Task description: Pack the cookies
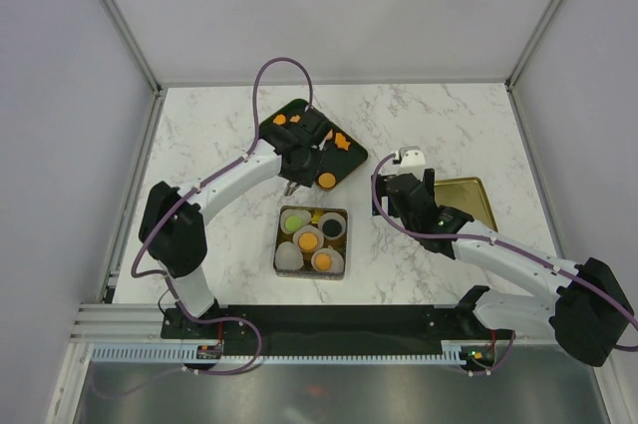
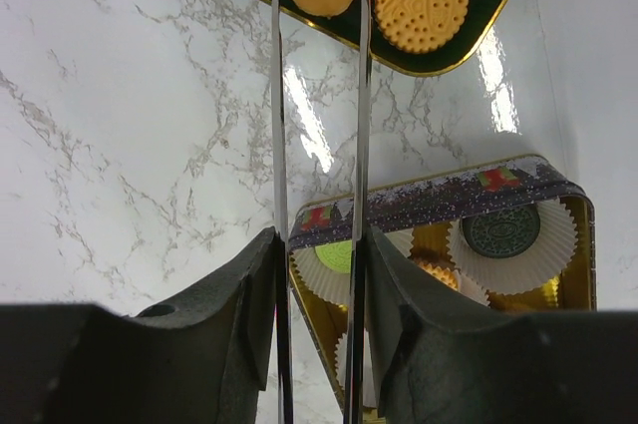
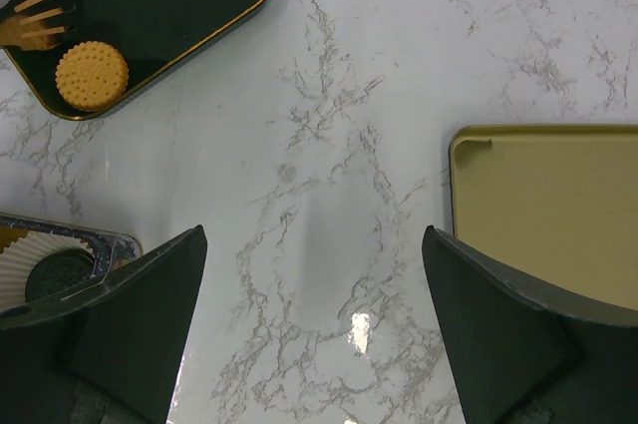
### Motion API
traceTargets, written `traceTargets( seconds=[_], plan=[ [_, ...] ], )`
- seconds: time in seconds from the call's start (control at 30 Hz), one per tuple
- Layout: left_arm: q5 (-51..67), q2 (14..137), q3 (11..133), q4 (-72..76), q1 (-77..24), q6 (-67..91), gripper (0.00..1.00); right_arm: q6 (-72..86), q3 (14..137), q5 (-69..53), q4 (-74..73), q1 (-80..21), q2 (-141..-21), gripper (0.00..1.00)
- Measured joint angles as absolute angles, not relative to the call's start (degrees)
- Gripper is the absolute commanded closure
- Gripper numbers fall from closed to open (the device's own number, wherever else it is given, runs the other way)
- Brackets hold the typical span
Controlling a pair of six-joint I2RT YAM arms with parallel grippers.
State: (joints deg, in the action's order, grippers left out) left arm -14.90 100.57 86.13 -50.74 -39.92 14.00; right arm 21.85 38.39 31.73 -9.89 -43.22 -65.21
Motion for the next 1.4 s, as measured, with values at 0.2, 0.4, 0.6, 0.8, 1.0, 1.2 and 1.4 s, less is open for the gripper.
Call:
traceTargets(
  seconds=[0.2,0.4,0.6,0.8,1.0,1.2,1.4],
  plan=[
    [-15.1,100.6,88.1,-50.9,-39.9,13.8,0.62,21.8,38.4,31.7,-9.9,-43.2,-65.2,0.02],
    [-16.6,100.4,91.5,-51.0,-39.9,13.8,0.63,21.8,38.4,31.7,-9.9,-43.2,-65.2,0.02],
    [-16.0,95.9,90.8,-51.2,-39.9,13.9,0.63,21.8,38.4,31.7,-9.9,-43.2,-65.2,0.02],
    [-14.5,80.9,80.2,-52.4,-41.5,16.4,0.63,21.8,38.4,31.7,-9.9,-43.2,-65.2,0.02],
    [-14.5,64.4,69.5,-57.1,-46.6,21.6,0.63,21.9,38.4,31.5,-9.9,-43.2,-65.4,0.02],
    [-14.5,55.5,64.1,-64.2,-53.1,28.8,0.65,21.8,38.4,31.2,-9.9,-43.2,-66.3,0.02],
    [-14.5,51.6,60.4,-71.7,-60.7,37.8,0.65,21.8,38.4,31.2,-9.9,-43.2,-66.6,0.02]
  ],
)
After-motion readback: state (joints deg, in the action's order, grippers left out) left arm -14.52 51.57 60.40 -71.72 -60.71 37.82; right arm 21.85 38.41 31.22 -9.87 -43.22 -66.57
